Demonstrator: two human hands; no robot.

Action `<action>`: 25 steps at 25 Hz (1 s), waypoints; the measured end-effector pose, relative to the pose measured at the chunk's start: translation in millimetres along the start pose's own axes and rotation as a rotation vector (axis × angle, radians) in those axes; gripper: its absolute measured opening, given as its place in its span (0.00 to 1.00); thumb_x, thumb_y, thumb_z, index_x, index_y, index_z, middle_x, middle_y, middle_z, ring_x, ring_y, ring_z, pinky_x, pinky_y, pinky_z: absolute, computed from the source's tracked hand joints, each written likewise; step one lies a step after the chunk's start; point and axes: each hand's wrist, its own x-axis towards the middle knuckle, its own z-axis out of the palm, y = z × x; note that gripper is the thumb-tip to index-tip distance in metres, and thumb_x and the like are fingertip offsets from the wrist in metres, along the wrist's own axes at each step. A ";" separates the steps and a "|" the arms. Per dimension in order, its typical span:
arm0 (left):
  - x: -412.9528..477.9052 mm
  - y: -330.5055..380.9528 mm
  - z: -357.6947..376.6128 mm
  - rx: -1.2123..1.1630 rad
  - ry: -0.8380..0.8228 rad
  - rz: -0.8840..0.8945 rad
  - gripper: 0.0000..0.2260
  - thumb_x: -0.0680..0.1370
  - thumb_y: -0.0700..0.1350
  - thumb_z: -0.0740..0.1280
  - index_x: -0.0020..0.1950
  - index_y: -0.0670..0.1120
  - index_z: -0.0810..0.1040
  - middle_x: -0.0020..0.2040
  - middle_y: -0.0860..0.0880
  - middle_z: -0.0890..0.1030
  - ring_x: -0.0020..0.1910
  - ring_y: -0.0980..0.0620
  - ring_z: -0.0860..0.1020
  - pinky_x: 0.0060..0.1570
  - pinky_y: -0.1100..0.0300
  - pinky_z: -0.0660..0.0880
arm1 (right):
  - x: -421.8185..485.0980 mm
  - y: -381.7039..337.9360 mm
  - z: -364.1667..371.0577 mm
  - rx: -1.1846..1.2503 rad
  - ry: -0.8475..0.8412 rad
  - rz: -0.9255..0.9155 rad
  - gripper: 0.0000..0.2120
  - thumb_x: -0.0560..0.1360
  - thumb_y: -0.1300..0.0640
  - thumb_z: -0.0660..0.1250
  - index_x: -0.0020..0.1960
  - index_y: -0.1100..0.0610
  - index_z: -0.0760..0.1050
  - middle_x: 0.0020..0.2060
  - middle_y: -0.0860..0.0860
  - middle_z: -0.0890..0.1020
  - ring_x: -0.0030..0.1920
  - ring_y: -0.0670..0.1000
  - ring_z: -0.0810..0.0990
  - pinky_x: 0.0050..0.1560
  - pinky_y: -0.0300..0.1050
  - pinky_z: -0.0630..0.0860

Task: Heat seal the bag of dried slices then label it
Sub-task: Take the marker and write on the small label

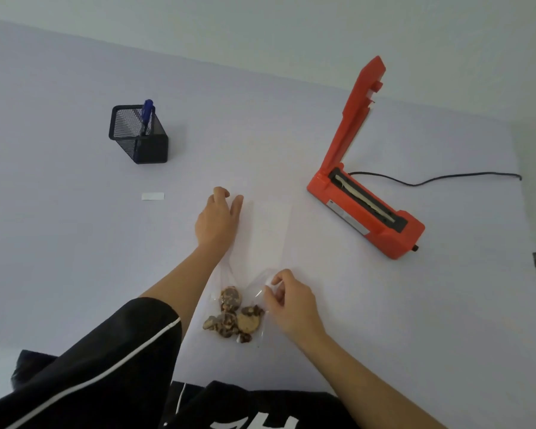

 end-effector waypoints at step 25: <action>175.2 -103.6 -167.7 -0.312 -0.111 -0.069 0.13 0.80 0.40 0.51 0.57 0.39 0.73 0.50 0.40 0.79 0.43 0.45 0.73 0.41 0.58 0.67 | 291.1 -259.4 71.1 0.004 0.280 -0.271 0.11 0.74 0.58 0.67 0.56 0.57 0.78 0.52 0.52 0.83 0.56 0.50 0.80 0.57 0.37 0.70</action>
